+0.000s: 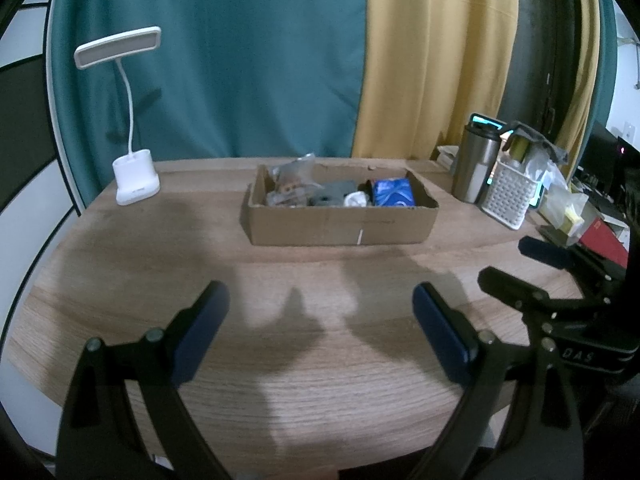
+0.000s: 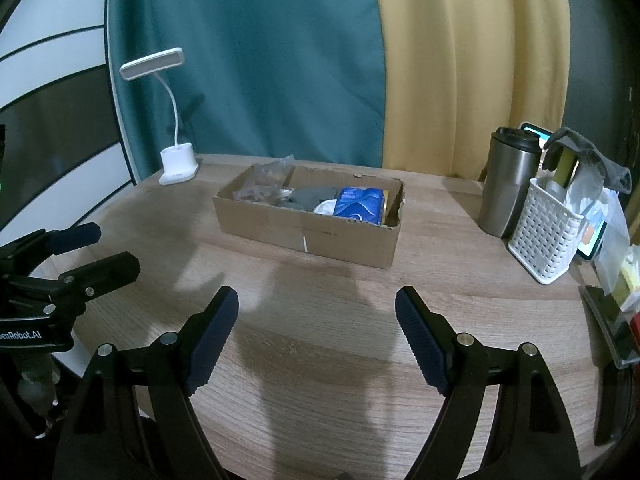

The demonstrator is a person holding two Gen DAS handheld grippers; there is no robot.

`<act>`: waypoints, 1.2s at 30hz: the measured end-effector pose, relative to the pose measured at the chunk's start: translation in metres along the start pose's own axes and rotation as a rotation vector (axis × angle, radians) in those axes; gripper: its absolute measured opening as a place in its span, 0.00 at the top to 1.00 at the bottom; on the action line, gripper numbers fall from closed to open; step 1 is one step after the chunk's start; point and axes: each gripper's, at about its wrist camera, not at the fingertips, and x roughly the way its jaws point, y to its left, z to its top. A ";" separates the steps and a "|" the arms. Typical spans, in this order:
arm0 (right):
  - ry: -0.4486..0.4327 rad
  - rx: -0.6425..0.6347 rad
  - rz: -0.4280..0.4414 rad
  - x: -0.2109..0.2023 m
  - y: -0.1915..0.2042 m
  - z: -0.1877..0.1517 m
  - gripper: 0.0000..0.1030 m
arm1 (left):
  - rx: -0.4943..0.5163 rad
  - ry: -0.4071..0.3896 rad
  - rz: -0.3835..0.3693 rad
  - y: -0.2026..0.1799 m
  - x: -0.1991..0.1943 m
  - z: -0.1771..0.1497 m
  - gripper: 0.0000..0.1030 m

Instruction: Organize objects

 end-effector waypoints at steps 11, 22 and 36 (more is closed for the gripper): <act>-0.001 -0.001 0.001 0.000 0.001 0.000 0.19 | -0.001 0.000 0.005 0.002 0.001 -0.001 0.08; -0.001 -0.001 0.001 0.000 0.001 0.001 0.19 | -0.003 0.004 0.007 0.002 0.001 -0.003 0.08; 0.006 0.002 0.011 0.003 0.004 0.003 0.19 | -0.006 0.011 0.004 0.000 0.004 -0.002 0.08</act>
